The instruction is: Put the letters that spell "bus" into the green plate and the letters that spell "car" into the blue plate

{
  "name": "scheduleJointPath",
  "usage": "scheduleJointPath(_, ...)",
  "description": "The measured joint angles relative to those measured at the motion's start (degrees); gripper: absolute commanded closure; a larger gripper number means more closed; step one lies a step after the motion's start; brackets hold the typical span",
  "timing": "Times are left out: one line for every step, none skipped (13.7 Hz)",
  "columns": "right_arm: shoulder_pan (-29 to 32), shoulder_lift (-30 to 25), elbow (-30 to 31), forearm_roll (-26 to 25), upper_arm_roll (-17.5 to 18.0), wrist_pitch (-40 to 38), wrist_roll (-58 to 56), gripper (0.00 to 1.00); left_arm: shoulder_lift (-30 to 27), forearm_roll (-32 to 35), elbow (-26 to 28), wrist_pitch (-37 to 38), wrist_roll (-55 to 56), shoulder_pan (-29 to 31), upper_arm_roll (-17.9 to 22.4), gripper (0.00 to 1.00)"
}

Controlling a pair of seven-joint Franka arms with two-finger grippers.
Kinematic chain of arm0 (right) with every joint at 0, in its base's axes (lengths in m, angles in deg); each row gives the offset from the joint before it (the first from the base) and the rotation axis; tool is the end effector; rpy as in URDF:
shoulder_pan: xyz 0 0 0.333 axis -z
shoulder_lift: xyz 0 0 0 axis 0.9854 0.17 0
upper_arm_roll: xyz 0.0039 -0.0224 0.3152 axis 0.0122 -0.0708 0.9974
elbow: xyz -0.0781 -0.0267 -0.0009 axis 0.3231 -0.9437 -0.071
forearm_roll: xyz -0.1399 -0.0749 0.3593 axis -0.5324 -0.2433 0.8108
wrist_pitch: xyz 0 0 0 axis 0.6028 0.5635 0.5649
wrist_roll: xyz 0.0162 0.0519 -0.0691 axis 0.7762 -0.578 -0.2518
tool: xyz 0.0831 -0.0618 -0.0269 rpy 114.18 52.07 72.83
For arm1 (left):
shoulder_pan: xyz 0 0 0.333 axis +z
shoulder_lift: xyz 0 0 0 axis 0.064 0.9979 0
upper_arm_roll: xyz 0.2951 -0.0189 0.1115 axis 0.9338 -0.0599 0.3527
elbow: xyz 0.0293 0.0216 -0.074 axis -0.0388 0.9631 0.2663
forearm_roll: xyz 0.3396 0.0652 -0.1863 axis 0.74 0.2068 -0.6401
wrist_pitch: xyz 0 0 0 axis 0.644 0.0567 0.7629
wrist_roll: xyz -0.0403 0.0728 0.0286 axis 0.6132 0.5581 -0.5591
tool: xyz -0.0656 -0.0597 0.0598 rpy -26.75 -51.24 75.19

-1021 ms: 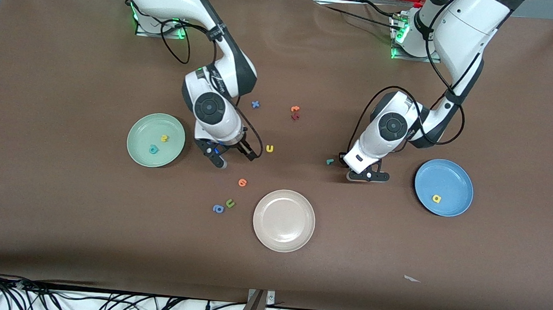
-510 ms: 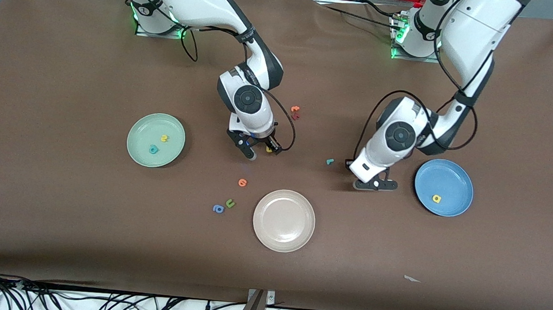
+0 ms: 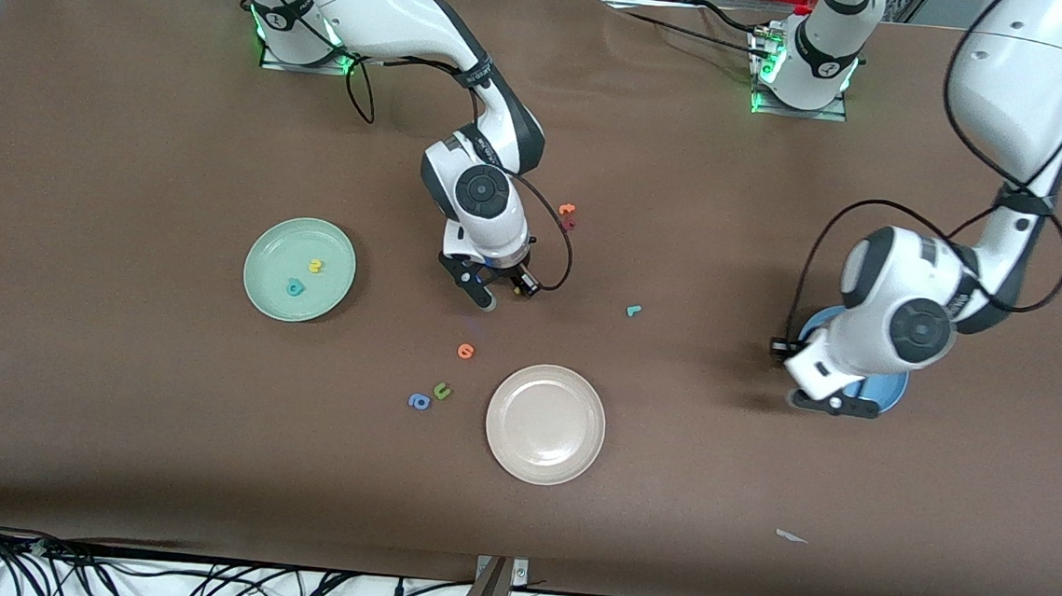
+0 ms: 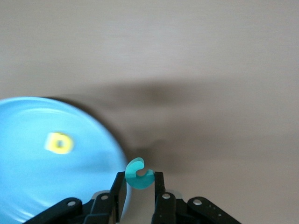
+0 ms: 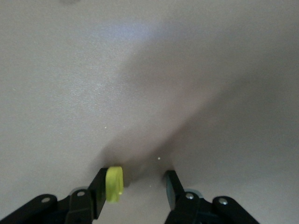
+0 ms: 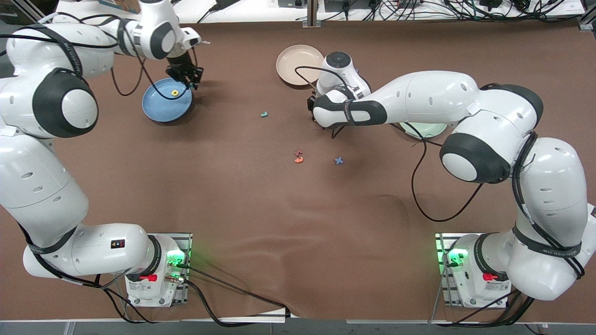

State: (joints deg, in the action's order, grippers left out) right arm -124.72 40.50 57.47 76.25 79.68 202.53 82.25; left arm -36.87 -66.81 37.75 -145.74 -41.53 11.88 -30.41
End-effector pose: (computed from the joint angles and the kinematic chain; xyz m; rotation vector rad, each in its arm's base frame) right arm 0.5068 0.4797 0.1744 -2.8141 1.1553 0.0614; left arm 0.6443 -0.0453 0.2407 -3.1142 0.1247 0.2273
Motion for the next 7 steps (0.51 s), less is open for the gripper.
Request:
scheduleJointPath(0.0,0.0,0.0,-0.1,0.0,0.3,0.0,0.51,0.0,2.2,0.0,0.1,-0.9,1.7,0.1,0.76)
scheduleJointPath(0.0,0.0,-0.1,-0.2,0.0,0.4,0.0,0.56,0.1,4.1,0.0,0.2,-1.3,3.0,0.2,0.28)
scheduleJointPath(0.0,0.0,-0.1,-0.2,0.0,0.4,0.0,0.59,0.2,5.2,0.0,0.3,-1.6,4.1,0.3,0.00)
scheduleJointPath(0.0,0.0,-0.1,-0.2,0.0,0.4,0.0,0.63,0.4,6.1,0.0,0.3,-2.1,4.8,0.3,0.00)
scheduleJointPath(0.0,0.0,-0.1,-0.2,0.0,0.4,0.0,0.69,0.5,6.7,0.0,0.3,-2.2,4.9,0.2,0.00)
scheduleJointPath(0.0,0.0,-0.1,-0.2,0.0,0.4,0.0,0.70,0.4,6.7,0.0,0.3,-1.7,4.8,-0.4,0.00)
scheduleJointPath(0.0,0.0,-0.1,-0.3,0.0,0.4,-0.1,0.72,0.4,6.5,0.0,0.3,-0.2,4.4,-1.6,0.00)
